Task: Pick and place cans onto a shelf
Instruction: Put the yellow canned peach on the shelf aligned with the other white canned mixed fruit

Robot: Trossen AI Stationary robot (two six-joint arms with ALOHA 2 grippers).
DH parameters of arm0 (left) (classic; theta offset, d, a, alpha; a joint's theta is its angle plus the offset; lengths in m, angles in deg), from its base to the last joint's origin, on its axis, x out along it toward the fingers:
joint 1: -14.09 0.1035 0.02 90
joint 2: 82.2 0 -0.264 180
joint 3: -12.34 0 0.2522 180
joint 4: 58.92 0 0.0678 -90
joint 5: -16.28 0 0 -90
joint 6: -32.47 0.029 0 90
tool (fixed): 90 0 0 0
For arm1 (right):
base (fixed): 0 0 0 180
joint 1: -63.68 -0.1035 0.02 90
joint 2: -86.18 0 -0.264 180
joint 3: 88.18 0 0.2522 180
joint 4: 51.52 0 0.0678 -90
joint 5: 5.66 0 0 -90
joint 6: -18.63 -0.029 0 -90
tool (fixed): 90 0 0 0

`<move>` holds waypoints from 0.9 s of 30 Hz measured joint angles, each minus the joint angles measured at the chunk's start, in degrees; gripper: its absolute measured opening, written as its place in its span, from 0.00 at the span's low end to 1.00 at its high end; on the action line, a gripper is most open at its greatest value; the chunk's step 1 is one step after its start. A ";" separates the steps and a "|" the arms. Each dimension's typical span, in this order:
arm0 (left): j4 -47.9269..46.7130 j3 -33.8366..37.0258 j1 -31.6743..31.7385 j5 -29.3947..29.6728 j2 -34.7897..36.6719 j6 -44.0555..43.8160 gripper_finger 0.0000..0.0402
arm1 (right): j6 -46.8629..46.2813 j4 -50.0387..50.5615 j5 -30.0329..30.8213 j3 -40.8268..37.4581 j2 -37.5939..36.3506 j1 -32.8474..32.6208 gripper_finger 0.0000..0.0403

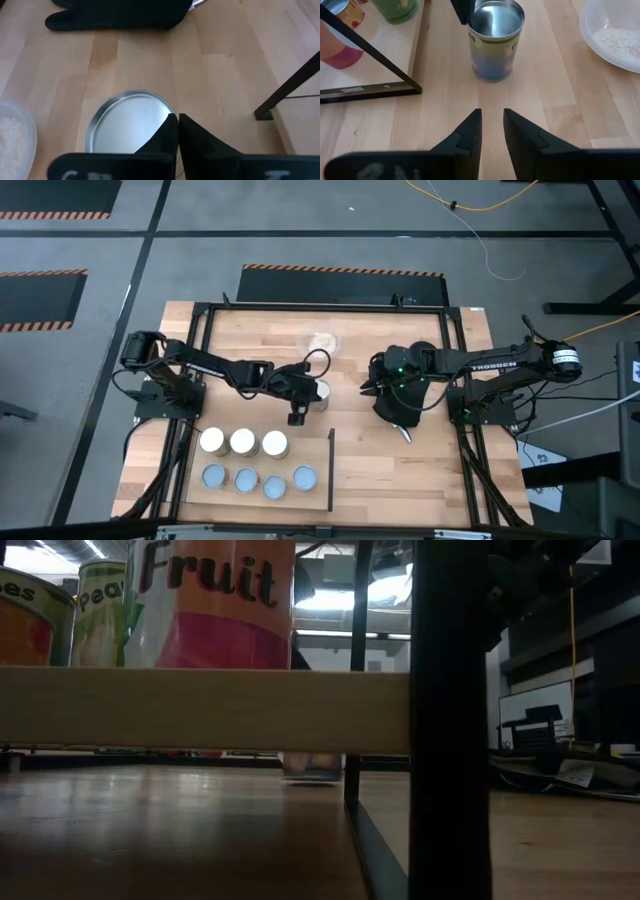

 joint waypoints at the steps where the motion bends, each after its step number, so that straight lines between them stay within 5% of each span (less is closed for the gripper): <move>1: -0.94 -0.63 -0.03 -0.03 0.07 -0.39 0.01 | 0.00 -0.03 -0.01 0.00 0.00 -0.01 0.21; 16: -25.11 -19.19 -8.07 0.47 0.64 -8.30 0.00 | 0.00 -0.34 -0.02 0.00 0.00 -0.01 0.21; 27: -27.44 -21.95 -19.73 12.20 0.64 -21.95 0.00 | 0.35 -0.34 -0.02 0.02 0.00 -0.01 0.21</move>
